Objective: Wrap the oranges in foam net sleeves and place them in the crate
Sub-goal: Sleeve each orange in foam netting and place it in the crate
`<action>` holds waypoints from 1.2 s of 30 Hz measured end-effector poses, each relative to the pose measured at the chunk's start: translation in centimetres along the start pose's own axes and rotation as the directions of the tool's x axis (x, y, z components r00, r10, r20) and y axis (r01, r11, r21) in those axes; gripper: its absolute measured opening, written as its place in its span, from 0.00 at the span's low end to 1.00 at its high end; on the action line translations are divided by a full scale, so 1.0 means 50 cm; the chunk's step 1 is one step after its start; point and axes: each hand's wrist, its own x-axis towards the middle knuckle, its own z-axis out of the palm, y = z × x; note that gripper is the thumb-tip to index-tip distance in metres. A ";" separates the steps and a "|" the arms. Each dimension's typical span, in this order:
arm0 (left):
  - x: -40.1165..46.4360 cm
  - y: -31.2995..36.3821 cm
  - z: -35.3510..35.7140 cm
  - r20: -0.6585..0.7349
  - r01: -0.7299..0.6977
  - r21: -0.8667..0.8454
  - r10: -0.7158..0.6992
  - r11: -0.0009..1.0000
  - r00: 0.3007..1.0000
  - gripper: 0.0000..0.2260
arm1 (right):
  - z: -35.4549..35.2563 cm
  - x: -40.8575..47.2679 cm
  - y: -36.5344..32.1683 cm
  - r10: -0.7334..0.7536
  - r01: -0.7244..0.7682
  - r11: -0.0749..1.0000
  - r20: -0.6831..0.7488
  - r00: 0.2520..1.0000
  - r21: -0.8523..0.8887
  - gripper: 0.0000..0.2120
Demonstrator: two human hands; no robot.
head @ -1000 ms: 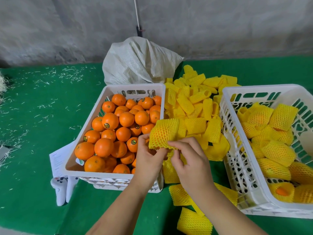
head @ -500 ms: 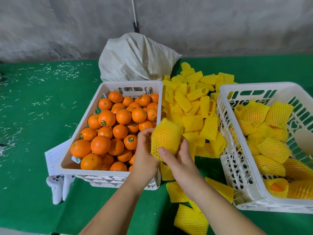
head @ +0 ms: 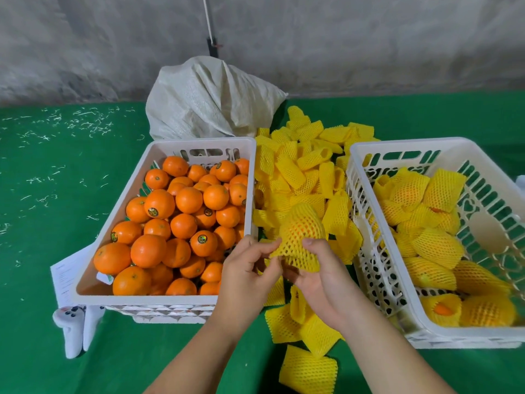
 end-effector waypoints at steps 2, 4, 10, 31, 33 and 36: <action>0.000 0.006 0.010 0.060 -0.141 0.087 0.137 0.986 0.989 0.10 | -0.015 0.006 -0.014 0.034 -0.033 0.999 -0.028 0.999 0.021 0.30; 0.009 -0.002 0.002 0.134 -0.267 0.140 0.249 0.954 0.959 0.09 | -0.043 0.021 -0.045 -0.032 0.038 0.999 -0.175 0.984 0.031 0.26; 0.112 -0.126 -0.098 0.120 0.368 0.404 -0.448 0.837 0.886 0.19 | -0.136 0.093 -0.165 -0.414 0.292 0.909 -0.561 0.717 -0.297 0.52; 0.123 -0.120 -0.152 0.550 0.096 0.778 -0.748 0.620 0.372 0.29 | -0.239 0.224 -0.030 -0.257 -0.197 -0.457 -0.083 0.963 -0.868 0.27; 0.126 -0.123 -0.171 0.502 0.135 0.750 -0.689 0.648 0.523 0.32 | -0.244 0.225 -0.026 -0.424 -0.094 -0.429 0.109 0.899 -0.899 0.25; 0.120 -0.122 -0.186 0.351 0.283 0.652 -0.611 0.704 0.710 0.36 | -0.257 0.236 -0.040 -0.366 -0.160 -0.321 -0.034 0.930 -0.933 0.28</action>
